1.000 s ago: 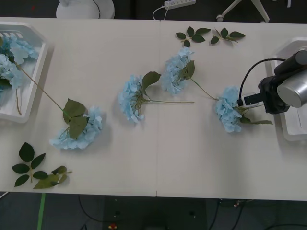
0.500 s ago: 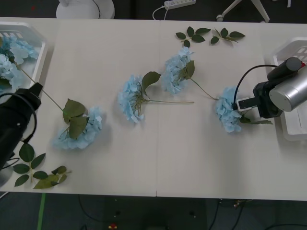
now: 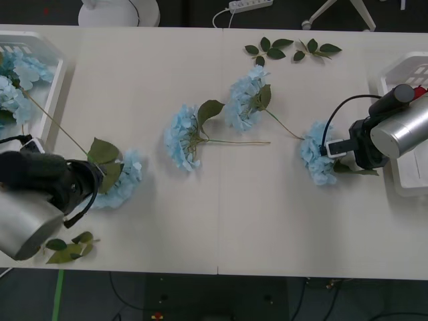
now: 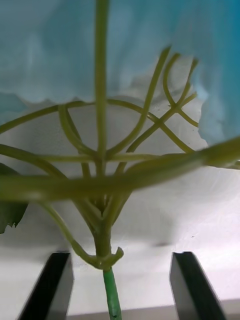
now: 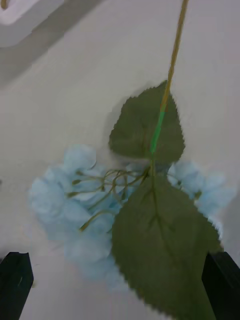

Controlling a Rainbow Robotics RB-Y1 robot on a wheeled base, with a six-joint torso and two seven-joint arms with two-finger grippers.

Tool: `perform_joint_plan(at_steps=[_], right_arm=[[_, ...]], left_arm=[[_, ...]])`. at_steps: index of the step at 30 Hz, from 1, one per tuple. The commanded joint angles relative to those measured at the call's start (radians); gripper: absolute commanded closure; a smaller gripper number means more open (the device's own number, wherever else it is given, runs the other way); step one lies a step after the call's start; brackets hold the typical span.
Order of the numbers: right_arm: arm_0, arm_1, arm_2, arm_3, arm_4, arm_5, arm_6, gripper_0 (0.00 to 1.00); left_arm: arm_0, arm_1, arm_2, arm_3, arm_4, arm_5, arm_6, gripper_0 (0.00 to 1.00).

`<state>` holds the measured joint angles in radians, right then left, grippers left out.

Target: Place the red flowers into the right box and the blue flowers into the left box. If a person shows an open palm, hand one flower to the person first, then continue sorting.

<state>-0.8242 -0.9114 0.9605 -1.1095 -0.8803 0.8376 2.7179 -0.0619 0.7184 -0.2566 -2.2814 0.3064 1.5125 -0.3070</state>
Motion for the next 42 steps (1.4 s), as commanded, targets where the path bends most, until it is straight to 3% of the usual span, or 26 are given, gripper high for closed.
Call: perform_joint_plan(at_steps=[1,6,9,12,18,21,25,32,36,42], right_arm=[[-0.001,0.019,0.006,0.020,-0.019,-0.018,-0.013,0.82],[0.000,0.031,0.006,0.042,-0.019,-0.031,-0.013,0.83],[-0.001,0.036,0.007,0.053,-0.019,-0.037,-0.013,0.85],[-0.001,0.037,0.017,0.057,-0.019,-0.046,-0.013,1.00],[-0.001,0.036,0.032,0.057,-0.028,-0.061,-0.013,1.00],[-0.001,0.026,0.032,0.048,-0.058,-0.061,-0.013,1.00],[-0.004,-0.020,-0.009,-0.015,-0.163,-0.018,-0.013,1.00],[-0.003,-0.106,-0.266,-0.179,-0.485,0.293,-0.013,1.00],[-0.003,-0.116,-0.379,-0.204,-0.712,0.399,-0.013,1.00],[-0.003,-0.113,-0.434,-0.288,-1.052,0.357,-0.013,1.00]], left_arm=[[-0.044,-0.033,0.178,-0.095,0.200,0.178,-0.302,0.00],[-0.044,-0.023,0.361,-0.099,0.378,0.279,-0.894,0.00],[-0.041,-0.007,0.405,-0.098,0.369,0.279,-1.235,0.00],[-0.039,0.033,0.399,-0.098,0.304,0.229,-1.554,0.00],[-0.041,0.115,0.346,-0.098,0.148,0.106,-2.150,0.00],[-0.050,0.127,0.295,-0.098,0.068,0.083,-2.304,0.00],[-0.085,0.141,0.165,-0.073,-0.130,0.074,-2.398,0.00],[-0.199,0.148,-0.027,0.074,-0.385,0.060,-2.398,0.00],[-0.280,0.148,-0.105,0.186,-0.418,0.055,-2.398,0.00],[-0.397,0.145,-0.265,0.321,-0.414,0.043,-2.398,0.00]])
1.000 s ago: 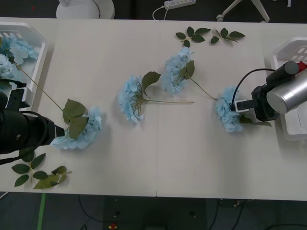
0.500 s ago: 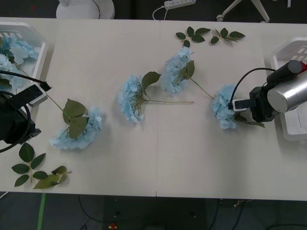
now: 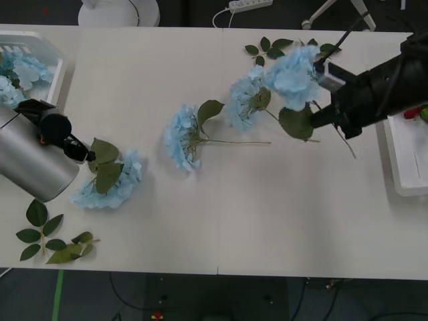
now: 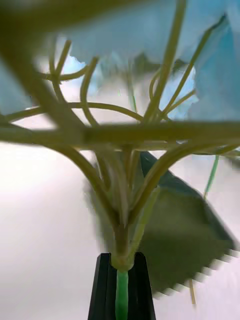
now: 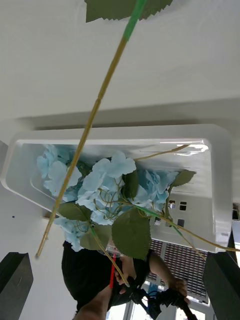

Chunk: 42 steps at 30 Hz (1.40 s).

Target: Place the red flowers into the right box and the blue flowers into the left box. If a person shows an open palm, hand one flower to the person first, then continue sorting.

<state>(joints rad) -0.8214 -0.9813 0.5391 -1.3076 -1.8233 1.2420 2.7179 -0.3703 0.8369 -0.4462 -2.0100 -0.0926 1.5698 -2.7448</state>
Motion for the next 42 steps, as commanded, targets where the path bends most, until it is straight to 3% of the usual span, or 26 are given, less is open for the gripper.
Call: perform_joint_plan(at_steps=[1,12,21,29,30,31,33,42], right_arm=[[-0.007,-0.045,-0.013,-0.122,-0.148,-0.081,-0.013,1.00],[-0.007,0.016,-0.016,-0.375,-0.249,-0.411,-0.130,1.00],[-0.045,0.101,-0.014,-0.366,-0.272,-0.447,-0.333,1.00],[-0.085,0.165,-0.014,-0.360,-0.165,-0.449,-0.511,1.00],[-0.093,0.174,-0.014,-0.360,-0.148,-0.449,-0.543,1.00],[-0.099,0.181,-0.014,-0.360,-0.131,-0.449,-0.567,1.00],[-0.110,0.193,-0.014,-0.360,-0.100,-0.449,-0.607,1.00],[-0.142,0.250,-0.014,-0.343,-0.014,-0.450,-0.724,1.00]], left_arm=[[-0.101,0.025,-0.105,0.068,-0.009,-0.019,0.040,0.00],[-0.142,0.005,-0.269,0.194,0.020,-0.114,0.040,0.00],[-0.219,-0.068,-0.276,0.409,-0.018,-0.235,0.040,0.00],[-0.271,-0.104,-0.328,0.534,-0.052,-0.289,0.040,0.01],[-0.271,-0.104,-0.328,0.544,-0.052,-0.292,0.040,0.20],[-0.271,-0.104,-0.328,0.547,-0.052,-0.291,0.040,0.56],[-0.271,-0.102,-0.328,0.547,-0.055,-0.289,0.040,1.00],[-0.271,-0.099,-0.328,0.548,-0.067,-0.269,0.040,1.00]])
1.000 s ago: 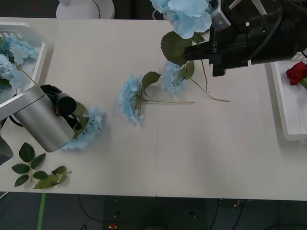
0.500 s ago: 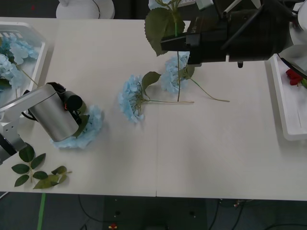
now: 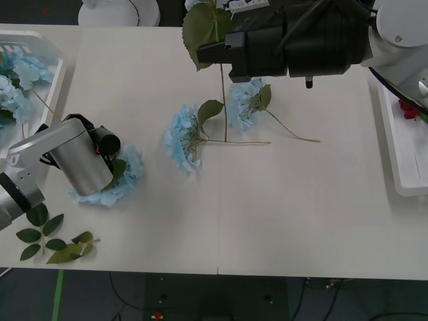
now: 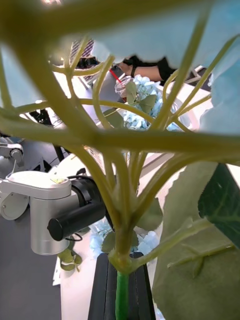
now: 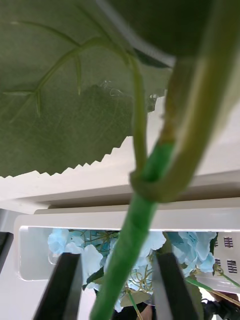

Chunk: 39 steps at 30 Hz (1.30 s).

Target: Place the red flowers into the right box and the blue flowers into the left box. If a person shows an open palm, hand one flower to the person first, then continue sorting.

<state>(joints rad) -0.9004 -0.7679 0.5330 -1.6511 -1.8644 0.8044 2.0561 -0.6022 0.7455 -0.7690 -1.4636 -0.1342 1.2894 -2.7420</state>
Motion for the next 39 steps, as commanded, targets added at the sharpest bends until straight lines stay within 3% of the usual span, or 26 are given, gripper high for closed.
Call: perform_joint_plan(at_steps=[1,11,18,28,39], right_arm=[[-0.066,0.042,-0.008,0.002,0.034,-0.013,-0.064,1.00],[-0.071,0.064,-0.008,0.005,0.065,-0.016,-0.077,1.00],[-0.071,0.070,-0.008,0.005,0.067,-0.027,-0.083,1.00],[-0.072,0.078,-0.007,0.004,0.068,-0.042,-0.087,1.00],[-0.074,0.088,-0.008,0.005,0.076,-0.062,-0.091,1.00]], left_arm=[[-0.039,-0.008,-0.006,0.000,-0.028,0.013,0.037,1.00],[-0.039,0.026,0.016,-0.032,-0.042,0.057,0.037,1.00],[-0.036,0.089,0.188,-0.130,0.160,0.176,0.045,1.00],[-0.036,0.183,0.514,-0.139,0.533,0.251,0.524,1.00],[-0.036,0.319,0.717,-0.018,0.737,0.162,1.076,1.00]])
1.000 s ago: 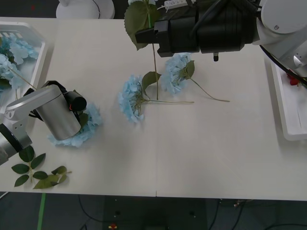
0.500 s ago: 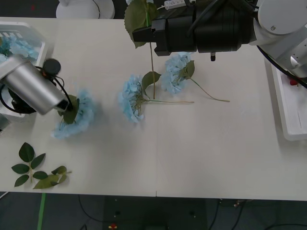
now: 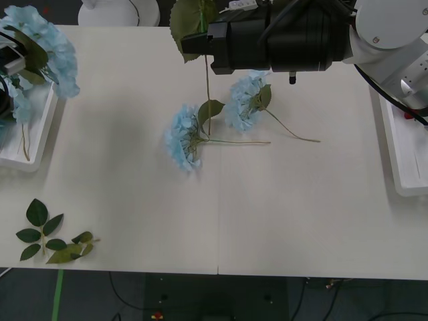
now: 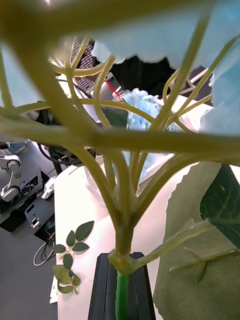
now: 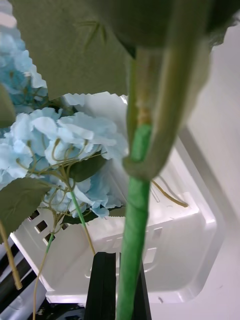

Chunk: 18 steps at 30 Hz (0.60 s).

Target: Place the red flowers into the right box and the blue flowers into the left box. If a person shows an open palm, hand one flower to the person first, then continue sorting.

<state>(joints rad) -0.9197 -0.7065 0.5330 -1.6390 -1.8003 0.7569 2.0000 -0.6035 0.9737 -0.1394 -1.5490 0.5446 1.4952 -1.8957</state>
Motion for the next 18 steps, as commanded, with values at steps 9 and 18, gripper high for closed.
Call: perform_joint_plan(at_steps=[9,18], right_arm=[[-0.059,0.035,-0.008,-0.007,0.015,-0.014,-0.046,1.00],[-0.062,0.045,-0.007,-0.007,0.021,-0.041,-0.056,1.00]], left_arm=[[-0.002,0.169,0.254,0.374,0.219,-0.156,0.299,1.00],[0.284,0.206,0.348,0.429,0.360,-0.438,0.116,1.00]])
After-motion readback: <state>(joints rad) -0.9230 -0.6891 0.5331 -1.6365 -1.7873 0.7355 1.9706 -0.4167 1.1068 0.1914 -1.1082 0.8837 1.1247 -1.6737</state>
